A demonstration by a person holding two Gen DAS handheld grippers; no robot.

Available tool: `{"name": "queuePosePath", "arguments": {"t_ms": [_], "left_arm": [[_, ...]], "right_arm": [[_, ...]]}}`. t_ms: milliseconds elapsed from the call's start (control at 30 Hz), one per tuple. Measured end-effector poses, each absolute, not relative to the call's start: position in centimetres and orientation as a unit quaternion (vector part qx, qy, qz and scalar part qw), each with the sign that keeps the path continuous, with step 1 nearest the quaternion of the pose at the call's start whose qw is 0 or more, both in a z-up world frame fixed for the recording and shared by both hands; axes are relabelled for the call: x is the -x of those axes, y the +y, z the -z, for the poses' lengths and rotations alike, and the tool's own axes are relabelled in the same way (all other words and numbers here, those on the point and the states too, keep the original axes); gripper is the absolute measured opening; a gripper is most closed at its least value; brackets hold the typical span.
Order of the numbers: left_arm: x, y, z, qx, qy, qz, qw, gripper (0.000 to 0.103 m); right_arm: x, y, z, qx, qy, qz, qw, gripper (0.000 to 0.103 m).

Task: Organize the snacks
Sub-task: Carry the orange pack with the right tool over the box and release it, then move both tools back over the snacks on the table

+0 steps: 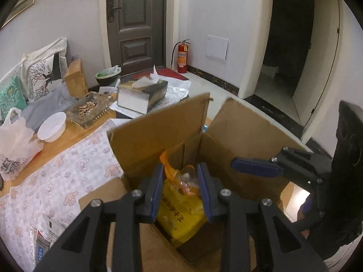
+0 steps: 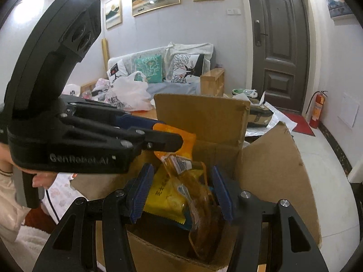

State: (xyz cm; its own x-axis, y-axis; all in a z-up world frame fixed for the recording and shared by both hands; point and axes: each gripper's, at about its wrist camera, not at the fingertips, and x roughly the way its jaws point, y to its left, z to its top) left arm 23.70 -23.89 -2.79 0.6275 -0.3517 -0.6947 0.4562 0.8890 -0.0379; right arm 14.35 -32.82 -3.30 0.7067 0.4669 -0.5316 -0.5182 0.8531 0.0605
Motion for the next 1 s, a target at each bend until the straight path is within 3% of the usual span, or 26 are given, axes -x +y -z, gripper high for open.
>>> {"name": "queuePosePath", "arguments": {"t_ms": [100, 167, 300, 433, 667, 1000], "left_arm": [[-23.5, -23.4, 2.8, -0.064, 0.368, 0.225, 0.9, 0.028], [-23.5, -23.0, 2.5, -0.063, 0.364, 0.215, 0.904, 0.036], [-22.8, -21.5, 1.4, -0.045, 0.347, 0.21, 0.913, 0.037], [-22.0, -19.8, 0.3, -0.036, 0.336, 0.197, 0.92, 0.055], [-18.5, -14.1, -1.1, -0.014, 0.308, 0.157, 0.938, 0.072], [-11.7, -3.8, -0.6, 0.003, 0.296, 0.098, 0.95, 0.082]], "right_arm": [[-14.2, -32.8, 3.3, 0.047, 0.277, -0.268, 0.921, 0.05], [-14.0, -32.7, 3.3, 0.05, 0.277, -0.268, 0.921, 0.05], [-13.6, -32.3, 2.8, 0.04, 0.275, -0.282, 0.918, 0.05], [-13.6, -31.4, 2.4, 0.037, 0.274, -0.287, 0.917, 0.05], [-11.8, -28.4, 1.5, 0.032, 0.268, -0.319, 0.909, 0.05], [-7.6, -19.0, 0.2, 0.056, 0.262, -0.386, 0.883, 0.05]]}}
